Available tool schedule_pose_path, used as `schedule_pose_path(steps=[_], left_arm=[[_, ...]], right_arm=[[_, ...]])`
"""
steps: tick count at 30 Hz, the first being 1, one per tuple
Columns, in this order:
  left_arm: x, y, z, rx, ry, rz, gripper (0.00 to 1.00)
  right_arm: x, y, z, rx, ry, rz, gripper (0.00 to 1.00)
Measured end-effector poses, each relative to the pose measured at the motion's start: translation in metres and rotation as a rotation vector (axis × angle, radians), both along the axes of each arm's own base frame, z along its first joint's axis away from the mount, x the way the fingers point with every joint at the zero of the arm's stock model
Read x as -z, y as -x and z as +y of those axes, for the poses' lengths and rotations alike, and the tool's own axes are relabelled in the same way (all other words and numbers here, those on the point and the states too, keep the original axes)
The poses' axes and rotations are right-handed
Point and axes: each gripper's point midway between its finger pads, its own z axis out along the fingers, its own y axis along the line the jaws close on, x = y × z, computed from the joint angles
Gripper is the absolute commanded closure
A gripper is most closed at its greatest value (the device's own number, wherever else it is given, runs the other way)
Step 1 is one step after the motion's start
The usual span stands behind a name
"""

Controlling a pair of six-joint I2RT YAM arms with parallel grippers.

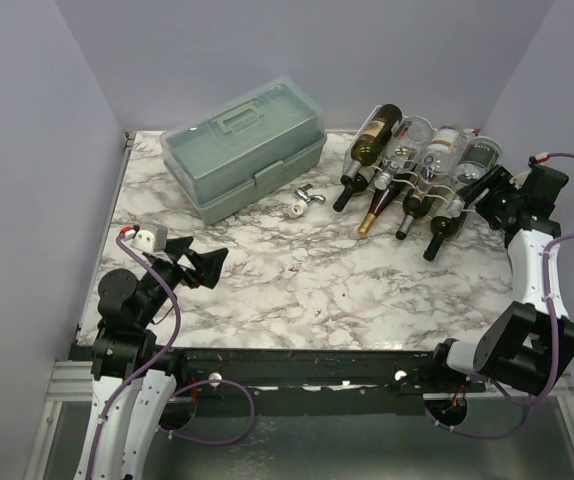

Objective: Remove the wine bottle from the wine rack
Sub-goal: Pick up the wine bottle from the wine rack.

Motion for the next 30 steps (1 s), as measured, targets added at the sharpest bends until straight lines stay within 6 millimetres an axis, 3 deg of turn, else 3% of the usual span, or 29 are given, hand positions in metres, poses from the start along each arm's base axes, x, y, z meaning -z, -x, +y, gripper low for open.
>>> schedule_pose_path(steps=[17,30], left_arm=[[0.0,-0.001,0.001,-0.005,0.0,0.001,0.02],[0.001,-0.002,0.002,-0.011,0.0,0.004,0.01]], right_arm=[[0.023,-0.029,0.01,-0.006,-0.066,0.015,0.41],[0.039,-0.043,0.006,0.058,-0.064,0.03,0.48]])
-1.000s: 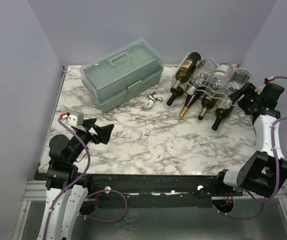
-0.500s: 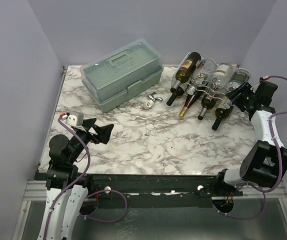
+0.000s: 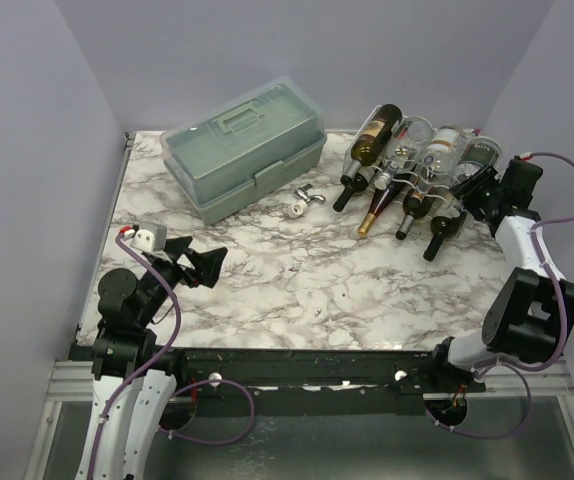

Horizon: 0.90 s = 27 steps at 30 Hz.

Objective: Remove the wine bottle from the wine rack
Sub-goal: Pick up the wine bottle from the wine rack.

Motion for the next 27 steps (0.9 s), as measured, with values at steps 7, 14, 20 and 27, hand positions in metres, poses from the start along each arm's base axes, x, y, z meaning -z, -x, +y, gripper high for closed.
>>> schedule_pose_path(steps=[7,14,20,27], left_arm=[[0.0,0.0,0.0,-0.002,0.0,0.001,0.02],[0.0,0.0,0.0,-0.002,0.0,0.001,0.01],[0.0,0.0,0.0,-0.002,0.0,0.0,0.01],[0.0,0.0,0.0,-0.002,0.0,0.0,0.01]], right_arm=[[0.012,-0.007,0.003,0.017,-0.002,0.022,0.51],[0.017,-0.009,0.002,0.033,0.0,0.028,0.55],[0.022,-0.013,0.003,0.033,0.002,0.033,0.56],[0.025,-0.014,0.003,0.038,-0.002,0.039,0.64]])
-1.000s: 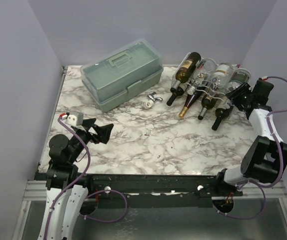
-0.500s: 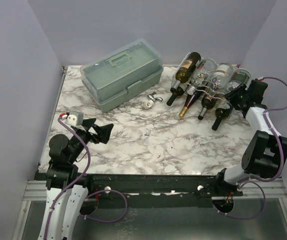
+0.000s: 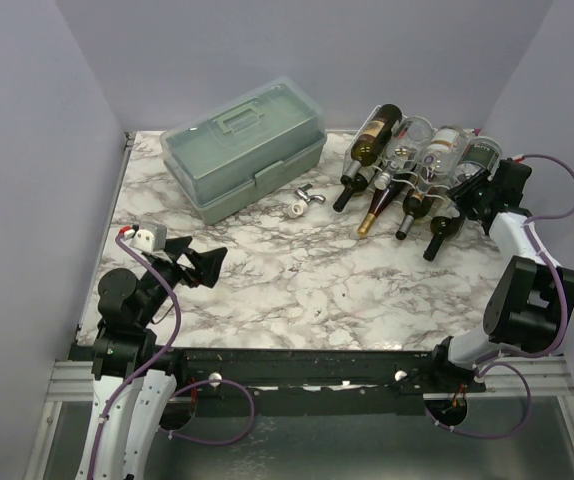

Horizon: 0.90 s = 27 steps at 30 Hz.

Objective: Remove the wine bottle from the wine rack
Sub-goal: Pick up the wine bottle from the wine rack.

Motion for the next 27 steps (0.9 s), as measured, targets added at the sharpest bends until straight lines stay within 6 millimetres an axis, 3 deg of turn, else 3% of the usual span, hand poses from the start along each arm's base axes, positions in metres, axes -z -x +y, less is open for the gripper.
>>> schedule_pose_path(steps=[11,17,27], left_arm=[[0.001,0.0,0.0,-0.001,0.0,0.001,0.02],[0.001,-0.001,0.001,-0.003,0.0,0.001,0.02],[-0.001,-0.001,0.001,-0.005,0.001,-0.005,0.01]], right_arm=[[-0.001,0.001,0.0,0.0,0.005,-0.01,0.92],[-0.005,0.008,0.003,0.0,0.008,-0.028,0.99],[-0.011,0.027,0.01,0.009,-0.008,-0.014,1.0]])
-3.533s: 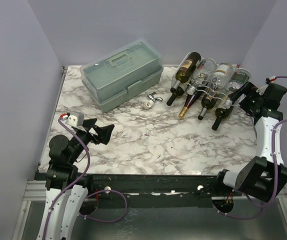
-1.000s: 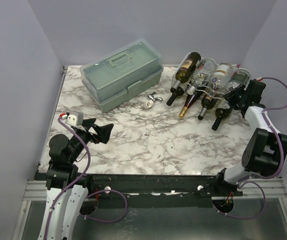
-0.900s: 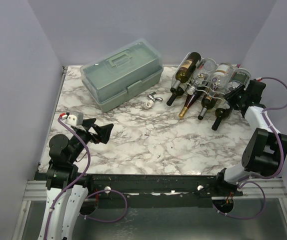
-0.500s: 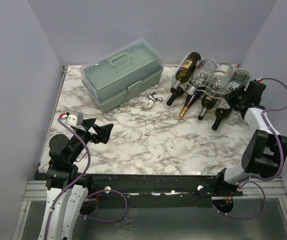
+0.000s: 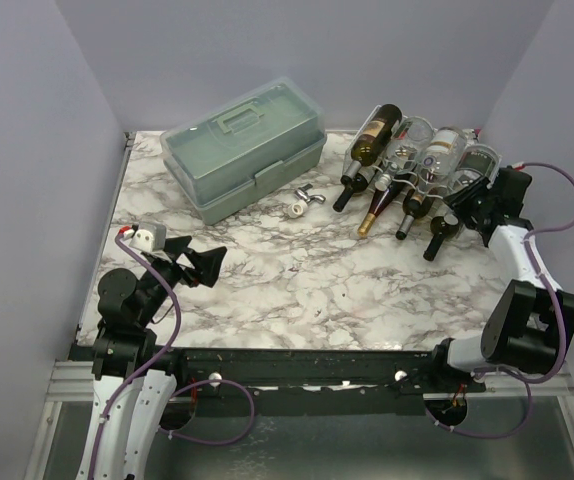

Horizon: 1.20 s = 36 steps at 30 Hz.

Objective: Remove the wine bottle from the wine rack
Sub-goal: Pick up the wine bottle from the wine rack.

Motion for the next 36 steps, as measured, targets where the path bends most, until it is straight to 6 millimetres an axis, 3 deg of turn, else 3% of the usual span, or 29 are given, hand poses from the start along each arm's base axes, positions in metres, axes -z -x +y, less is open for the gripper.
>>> schedule_pose_path(steps=[18,36], left_arm=[[0.0,0.0,0.0,0.0,0.0,0.0,0.02],[0.0,0.0,0.0,0.0,0.0,0.0,0.02]], right_arm=[[-0.027,0.021,-0.006,0.043,0.025,-0.031,1.0],[-0.031,0.034,0.0,0.005,0.024,-0.012,1.0]])
